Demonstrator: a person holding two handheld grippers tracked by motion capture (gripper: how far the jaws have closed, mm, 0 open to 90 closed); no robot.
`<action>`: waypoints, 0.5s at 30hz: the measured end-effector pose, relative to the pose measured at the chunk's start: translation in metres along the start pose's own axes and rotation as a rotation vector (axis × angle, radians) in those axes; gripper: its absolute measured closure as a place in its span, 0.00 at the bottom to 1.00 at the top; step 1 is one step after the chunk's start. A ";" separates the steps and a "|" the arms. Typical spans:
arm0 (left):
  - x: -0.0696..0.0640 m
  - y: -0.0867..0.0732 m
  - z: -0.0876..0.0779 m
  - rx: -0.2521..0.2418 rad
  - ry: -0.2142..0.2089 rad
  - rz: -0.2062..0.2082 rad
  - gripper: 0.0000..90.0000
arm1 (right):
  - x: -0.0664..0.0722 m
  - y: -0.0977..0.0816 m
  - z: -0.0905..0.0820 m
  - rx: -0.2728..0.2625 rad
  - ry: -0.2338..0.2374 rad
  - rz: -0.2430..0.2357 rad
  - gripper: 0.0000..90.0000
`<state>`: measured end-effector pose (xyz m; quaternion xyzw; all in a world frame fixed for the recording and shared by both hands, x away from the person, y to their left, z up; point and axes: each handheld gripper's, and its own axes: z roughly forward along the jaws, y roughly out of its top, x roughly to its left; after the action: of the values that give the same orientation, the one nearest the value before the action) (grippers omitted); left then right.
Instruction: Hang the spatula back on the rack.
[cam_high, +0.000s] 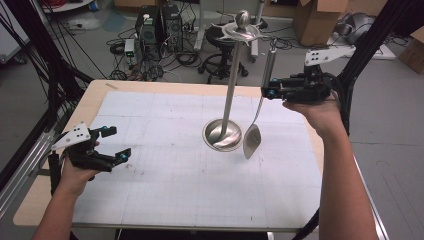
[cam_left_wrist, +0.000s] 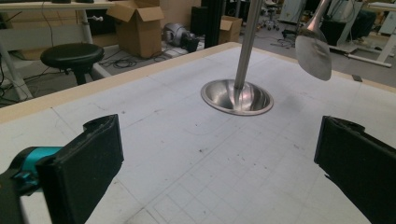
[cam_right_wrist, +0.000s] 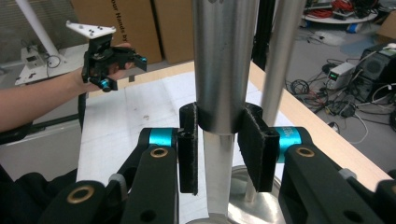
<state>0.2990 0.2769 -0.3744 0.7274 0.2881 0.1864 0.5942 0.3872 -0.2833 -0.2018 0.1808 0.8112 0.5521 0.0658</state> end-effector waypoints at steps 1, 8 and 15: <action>0.000 0.000 0.000 -0.001 0.002 0.000 0.02 | 0.000 0.000 0.000 0.000 0.000 0.000 0.77; 0.000 0.000 0.000 -0.001 0.001 0.000 0.02 | -0.014 0.000 0.001 0.039 -0.010 0.030 0.77; 0.000 0.000 -0.001 -0.004 0.003 -0.001 0.02 | -0.021 0.003 0.007 0.057 -0.018 0.046 0.77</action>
<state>0.2983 0.2782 -0.3741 0.7259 0.2890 0.1877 0.5952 0.4094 -0.2838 -0.2038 0.2063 0.8216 0.5286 0.0549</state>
